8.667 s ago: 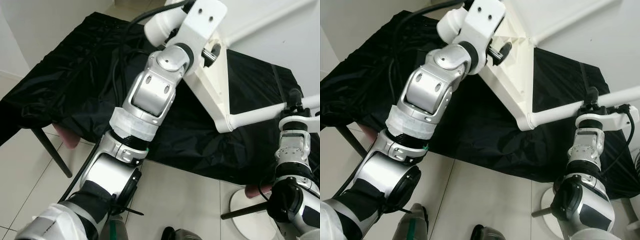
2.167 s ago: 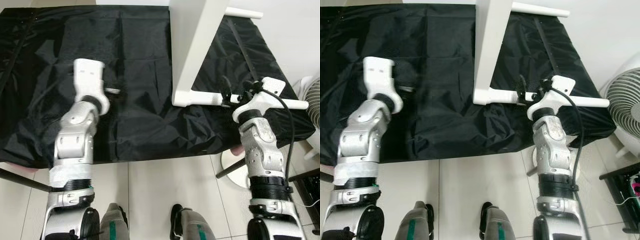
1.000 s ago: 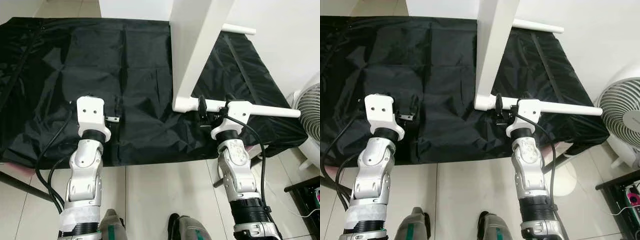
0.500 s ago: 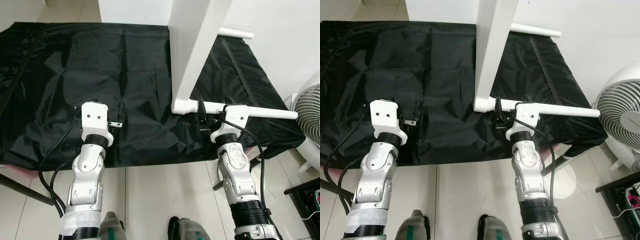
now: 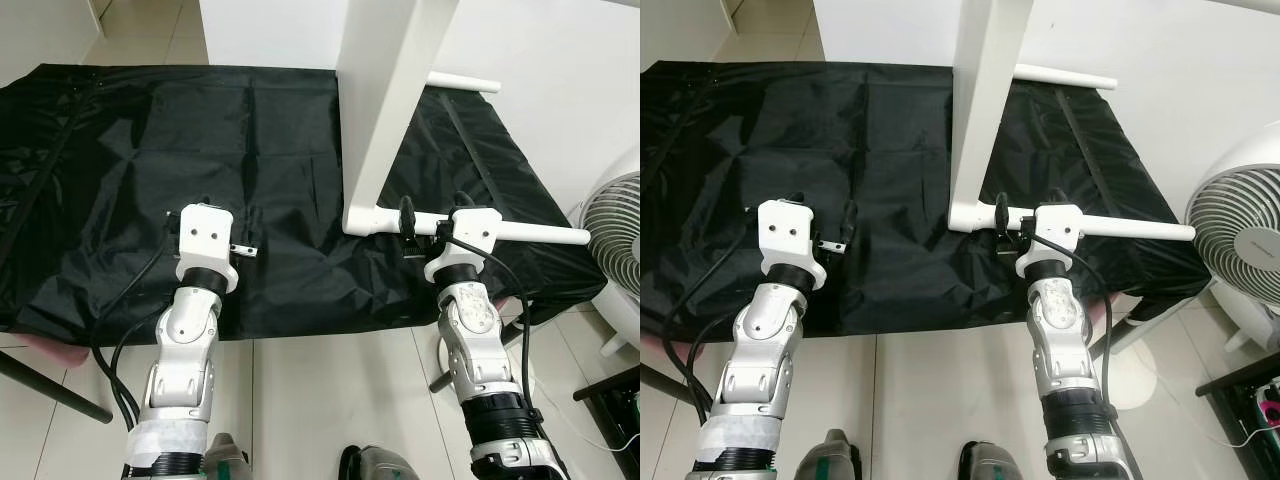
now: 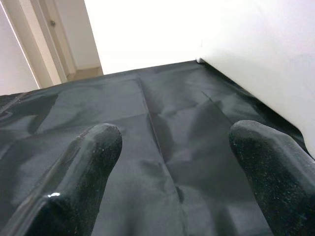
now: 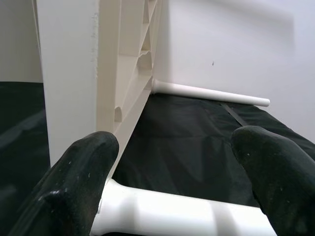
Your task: Building children table
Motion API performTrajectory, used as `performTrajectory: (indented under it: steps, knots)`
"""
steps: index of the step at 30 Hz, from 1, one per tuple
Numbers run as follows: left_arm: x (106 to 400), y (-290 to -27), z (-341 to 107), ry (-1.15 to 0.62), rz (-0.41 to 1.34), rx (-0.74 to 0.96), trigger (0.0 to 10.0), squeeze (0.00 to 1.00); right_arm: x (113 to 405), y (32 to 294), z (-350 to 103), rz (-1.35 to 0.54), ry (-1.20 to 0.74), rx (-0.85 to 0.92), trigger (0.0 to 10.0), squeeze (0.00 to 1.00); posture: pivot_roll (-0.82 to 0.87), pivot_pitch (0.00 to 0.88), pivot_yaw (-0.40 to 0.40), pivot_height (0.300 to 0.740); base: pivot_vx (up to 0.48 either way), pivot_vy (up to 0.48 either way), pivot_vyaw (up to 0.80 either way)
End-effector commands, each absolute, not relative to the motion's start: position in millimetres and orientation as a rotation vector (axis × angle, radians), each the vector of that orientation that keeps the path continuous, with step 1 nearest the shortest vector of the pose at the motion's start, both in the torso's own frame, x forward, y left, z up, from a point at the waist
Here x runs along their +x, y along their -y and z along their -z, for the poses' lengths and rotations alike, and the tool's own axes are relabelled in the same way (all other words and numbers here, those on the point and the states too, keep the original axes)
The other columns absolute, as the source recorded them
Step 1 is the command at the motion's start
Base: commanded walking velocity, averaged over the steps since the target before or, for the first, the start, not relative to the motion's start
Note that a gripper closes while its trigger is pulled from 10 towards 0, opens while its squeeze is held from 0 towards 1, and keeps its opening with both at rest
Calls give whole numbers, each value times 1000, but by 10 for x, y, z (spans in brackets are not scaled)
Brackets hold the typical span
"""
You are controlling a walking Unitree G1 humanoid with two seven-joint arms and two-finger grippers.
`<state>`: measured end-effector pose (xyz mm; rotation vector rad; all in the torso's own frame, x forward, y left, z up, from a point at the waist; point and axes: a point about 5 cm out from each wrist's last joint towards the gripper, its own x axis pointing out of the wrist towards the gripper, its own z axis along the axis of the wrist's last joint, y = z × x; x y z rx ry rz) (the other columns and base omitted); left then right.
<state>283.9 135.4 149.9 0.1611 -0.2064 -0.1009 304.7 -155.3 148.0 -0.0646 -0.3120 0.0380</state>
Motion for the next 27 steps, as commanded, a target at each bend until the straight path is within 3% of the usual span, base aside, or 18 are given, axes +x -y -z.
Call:
performTrajectory:
  steps: [1, 10, 27]
  knots:
    - [2854, -1375, -1484, 211, 7, 172, 10000, 0, 3056, 1555, -1487, -35, 319, -66, 10000, 0, 86, 0, -34, 740, 0, 0, 0]
    - [2860, -1333, -1500, 223, 7, 155, 10000, 0, 3084, 1530, -1476, -37, 320, -58, 10000, 0, 97, 0, -41, 740, 0, 0, 0]
    - [3000, -1507, -1629, 283, -18, 215, 10000, 0, 3160, 1483, -1463, -60, 337, -61, 10000, 0, 91, 0, -22, 740, 0, 0, 0]
